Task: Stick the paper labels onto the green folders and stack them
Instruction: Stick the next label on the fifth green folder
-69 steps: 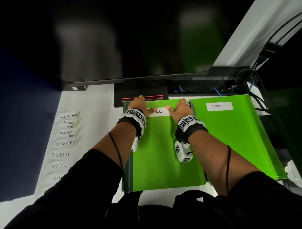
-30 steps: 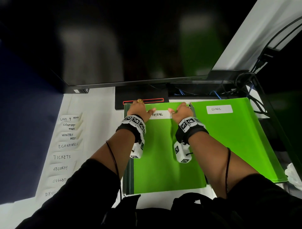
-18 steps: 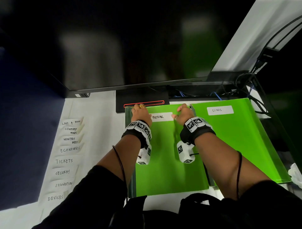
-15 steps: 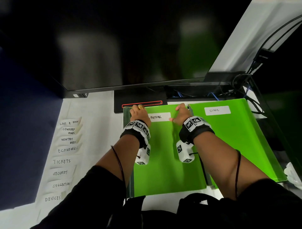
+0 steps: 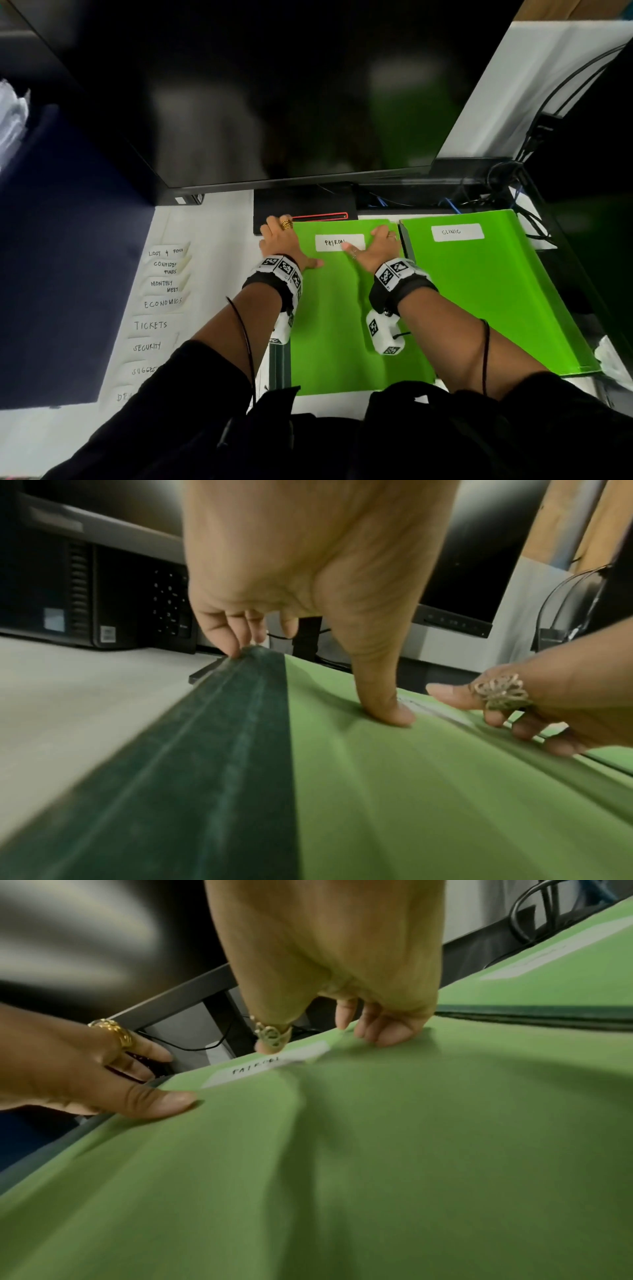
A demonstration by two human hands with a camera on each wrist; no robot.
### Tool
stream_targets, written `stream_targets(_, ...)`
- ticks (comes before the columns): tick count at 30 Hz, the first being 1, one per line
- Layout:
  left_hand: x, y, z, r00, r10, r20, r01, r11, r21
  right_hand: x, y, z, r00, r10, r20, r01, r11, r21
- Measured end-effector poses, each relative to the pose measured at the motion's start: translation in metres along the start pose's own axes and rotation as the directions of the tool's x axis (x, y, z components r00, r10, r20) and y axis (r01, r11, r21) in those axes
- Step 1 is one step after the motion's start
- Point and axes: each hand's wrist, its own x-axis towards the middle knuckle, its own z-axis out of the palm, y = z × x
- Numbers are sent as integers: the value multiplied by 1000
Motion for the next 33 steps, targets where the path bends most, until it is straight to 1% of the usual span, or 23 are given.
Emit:
stream_targets(2,-7,-6,-2,999,-49,13,49,999,-4,-7,-4,6,998,56,-38,-57,998,-26)
stream_targets(4,-12,-10,-4,995,-87,46,87,996,0,-15,-8,9,995,71,-68,-74,997,-34)
stream_targets(7,-16,-19,-5,987,-117,113,126,989,-78,-26,-15,14,996,-3,-95,-5,997,-82)
stream_targets(8,-15,-22,-4,986,-119,113,132,984,-118,-30,-15,15,995,-39,-90,29,993,-112)
stream_targets(11,-15,-25,-4,986,-160,52,168,956,-240,-38,-9,16,992,-121,-22,114,973,-199)
stream_targets(13,-15,-25,-4,981,-194,1,181,911,-371,-43,-4,12,994,-110,-1,107,968,-226)
stream_targets(14,-17,-25,-5,980,-196,-40,159,882,-444,-46,-2,9,996,-86,-1,83,971,-223)
stream_targets(16,-20,-26,-5,973,-194,-126,79,791,-606,-50,1,2,1000,-30,-5,28,976,-216)
stream_targets(17,-21,-28,-5,969,-201,-144,57,747,-663,-52,1,0,1000,-9,-11,7,977,-213)
stream_targets(20,-21,-33,-7,972,-191,-135,20,642,-766,-58,3,-8,999,32,-43,-38,986,-160)
stream_targets(22,-17,-39,-7,978,-176,-115,-1,543,-840,-61,4,-13,997,40,-64,-45,996,-78)
stream_targets(23,-14,-42,-4,980,-160,-116,-17,519,-854,-61,4,-15,996,36,-83,-39,998,-40)
stream_targets(24,-13,-43,-2,982,-134,-135,-47,518,-854,-60,4,-18,993,30,-113,-32,999,-17)
stream_targets(25,-11,-43,-1,984,-98,-150,-73,547,-834,-59,4,-22,988,27,-150,-29,999,-14)
stream_targets(27,-10,-36,0,986,34,-163,-146,642,-753,-56,8,-30,977,41,-209,-53,997,-49)
stream_targets(28,-10,-31,0,981,126,-145,-192,689,-699,-53,13,-35,974,60,-217,-78,994,-77)
stream_targets(29,-10,-25,0,969,219,-116,-242,737,-631,-50,18,-41,973,80,-216,-106,988,-113)
stream_targets(30,-11,-20,2,956,288,-58,-272,792,-546,-47,24,-46,972,92,-214,-128,979,-160)
stream_targets(31,-10,-16,4,945,328,14,-287,845,-452,-46,29,-51,973,93,-213,-139,967,-212)
stream_targets(33,-14,-12,8,927,334,169,-277,916,-290,-44,38,-52,981,56,-185,-110,948,-299)
